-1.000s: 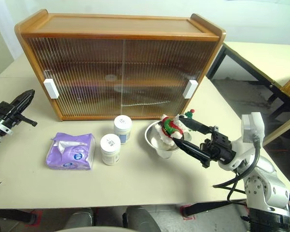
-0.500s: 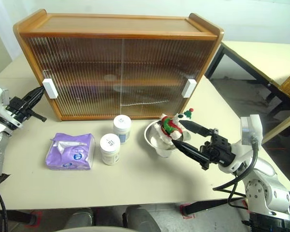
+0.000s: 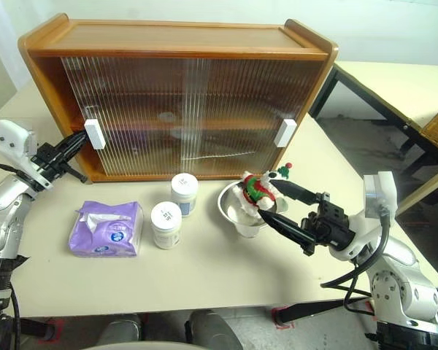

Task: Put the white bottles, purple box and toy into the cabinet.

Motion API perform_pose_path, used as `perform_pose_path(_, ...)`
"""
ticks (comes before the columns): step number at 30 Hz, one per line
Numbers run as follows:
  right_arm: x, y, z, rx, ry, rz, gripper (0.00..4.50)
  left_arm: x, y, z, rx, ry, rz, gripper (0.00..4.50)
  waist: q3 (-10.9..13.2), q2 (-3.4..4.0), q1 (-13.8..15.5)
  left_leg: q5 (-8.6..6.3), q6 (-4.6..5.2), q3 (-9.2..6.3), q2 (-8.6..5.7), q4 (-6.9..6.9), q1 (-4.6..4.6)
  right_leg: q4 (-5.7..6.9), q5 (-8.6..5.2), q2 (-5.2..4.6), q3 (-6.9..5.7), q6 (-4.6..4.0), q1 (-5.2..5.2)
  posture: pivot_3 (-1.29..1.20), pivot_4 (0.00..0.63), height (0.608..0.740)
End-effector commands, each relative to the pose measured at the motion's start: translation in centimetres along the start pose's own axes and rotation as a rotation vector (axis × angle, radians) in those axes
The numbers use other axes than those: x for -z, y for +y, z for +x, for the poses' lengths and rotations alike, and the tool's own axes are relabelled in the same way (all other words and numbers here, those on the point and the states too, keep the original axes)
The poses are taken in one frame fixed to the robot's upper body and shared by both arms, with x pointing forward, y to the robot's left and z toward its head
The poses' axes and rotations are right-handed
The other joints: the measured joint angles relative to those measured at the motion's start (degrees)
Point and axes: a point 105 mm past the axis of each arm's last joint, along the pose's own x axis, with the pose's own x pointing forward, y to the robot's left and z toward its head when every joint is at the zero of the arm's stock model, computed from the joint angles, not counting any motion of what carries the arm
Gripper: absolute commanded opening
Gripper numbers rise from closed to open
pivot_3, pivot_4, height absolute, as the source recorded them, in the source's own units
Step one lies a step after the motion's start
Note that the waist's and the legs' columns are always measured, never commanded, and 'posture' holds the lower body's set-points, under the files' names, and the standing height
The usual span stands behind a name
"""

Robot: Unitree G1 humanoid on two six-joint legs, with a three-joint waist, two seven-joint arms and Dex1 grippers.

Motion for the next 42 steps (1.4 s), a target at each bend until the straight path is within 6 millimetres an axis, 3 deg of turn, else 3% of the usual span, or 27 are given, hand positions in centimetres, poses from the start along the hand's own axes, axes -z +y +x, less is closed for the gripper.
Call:
perform_pose_path(1, -0.3, 0.2, -0.3, -0.004, 0.0, -0.013, 4.5, -0.6, -1.2, 1.1, 0.05, -0.017, 0.002, 0.01, 0.0, 0.0, -0.01, -0.01, 0.01, 0.01, 0.0, 0.0, -0.01, -0.02, -0.01, 0.0, 0.0, 0.01, 0.0, -0.17, 0.013, 0.74)
perform_pose_path(9, -0.3, 0.2, -0.7, 0.006, -0.003, -0.017, 4.5, -1.6, -2.3, 2.9, 0.114, -0.049, 0.029, 0.01, -0.01, 0.0, -0.8, -0.05, 0.07, 0.09, -0.01, 0.01, -0.03, -0.09, 0.0, -0.02, 0.02, 0.06, 0.0, -0.2, 0.006, 0.74)
perform_pose_path(19, -0.6, 1.2, -1.0, -0.024, -0.031, 0.0, 4.5, -2.2, -5.1, 5.3, 0.207, -0.092, -0.011, 0.01, -0.03, 0.01, -2.02, -0.14, 0.23, 0.37, -0.08, 0.17, -0.04, -0.1, 0.04, -0.05, -0.03, 0.31, 0.03, -0.23, 0.002, 0.74)
perform_pose_path(31, -0.4, 1.9, -0.7, -0.059, -0.032, 0.013, 4.5, -2.4, -7.4, 7.0, 0.278, -0.118, -0.041, 0.01, -0.03, 0.01, -4.6, -0.36, 0.61, 0.41, -0.34, 0.87, -0.39, -0.14, -0.04, -0.23, 0.02, 0.59, 0.0, -0.26, 0.007, 0.74)
perform_pose_path(42, -0.1, 2.1, -0.6, -0.092, -0.026, 0.021, 4.5, -2.6, -8.8, 8.5, 0.316, -0.134, -0.056, 0.01, -0.03, 0.01, -4.93, -0.38, 0.84, 0.4, -0.8, 0.99, -0.6, -0.16, -0.15, -0.68, 0.03, 0.98, -0.03, -0.27, 0.009, 0.74)
